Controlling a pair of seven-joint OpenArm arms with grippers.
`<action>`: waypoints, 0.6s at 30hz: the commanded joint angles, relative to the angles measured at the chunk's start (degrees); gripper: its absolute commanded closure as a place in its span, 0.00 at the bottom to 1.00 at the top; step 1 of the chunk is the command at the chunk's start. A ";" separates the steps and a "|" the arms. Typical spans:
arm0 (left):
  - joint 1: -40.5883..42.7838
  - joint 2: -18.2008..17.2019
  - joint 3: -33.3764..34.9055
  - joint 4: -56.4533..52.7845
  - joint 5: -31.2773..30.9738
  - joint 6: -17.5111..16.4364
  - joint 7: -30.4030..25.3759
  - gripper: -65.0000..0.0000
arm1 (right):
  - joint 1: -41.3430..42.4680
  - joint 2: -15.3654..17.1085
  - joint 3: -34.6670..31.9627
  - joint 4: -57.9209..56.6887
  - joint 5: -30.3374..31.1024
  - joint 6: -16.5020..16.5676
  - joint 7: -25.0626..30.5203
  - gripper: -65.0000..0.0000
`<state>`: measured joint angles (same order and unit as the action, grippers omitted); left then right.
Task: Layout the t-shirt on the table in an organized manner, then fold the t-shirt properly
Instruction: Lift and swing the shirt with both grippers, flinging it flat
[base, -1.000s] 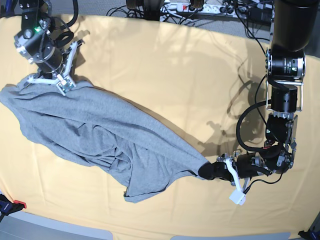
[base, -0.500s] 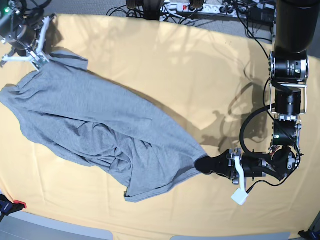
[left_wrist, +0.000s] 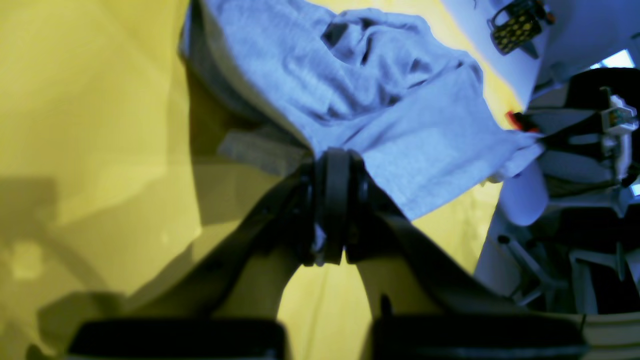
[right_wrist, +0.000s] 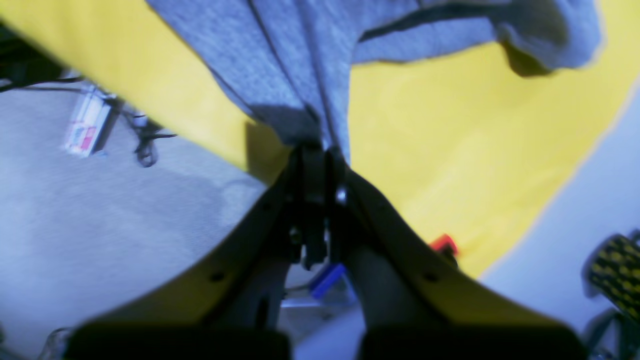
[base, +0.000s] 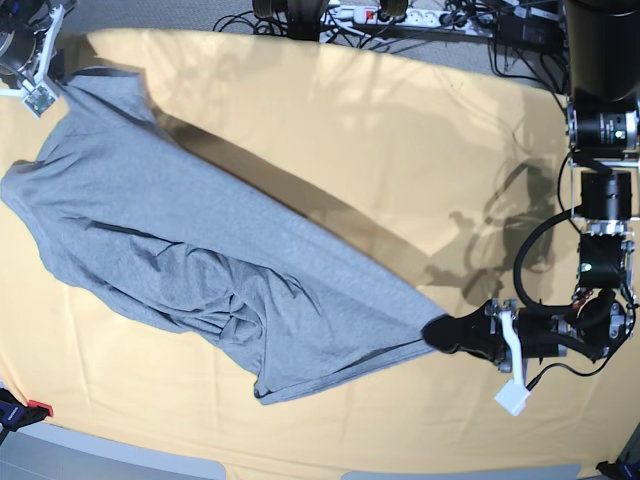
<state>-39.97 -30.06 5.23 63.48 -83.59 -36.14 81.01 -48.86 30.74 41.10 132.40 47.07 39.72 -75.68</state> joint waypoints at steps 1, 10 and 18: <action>-1.18 -1.49 -0.39 1.86 -1.41 0.46 -1.01 1.00 | -0.33 0.90 0.68 0.74 1.90 0.28 -1.07 1.00; 14.40 -8.37 -0.39 22.80 -1.41 0.26 -1.01 1.00 | -0.83 0.90 0.68 0.74 5.73 0.28 -4.32 1.00; 24.94 -19.23 -0.42 35.01 -1.41 -0.20 -1.01 1.00 | -8.48 0.87 0.68 1.38 5.60 0.28 -4.32 1.00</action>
<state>-13.98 -48.29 5.54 97.76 -83.66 -36.25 80.53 -56.93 30.70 41.15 132.88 52.53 39.72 -80.01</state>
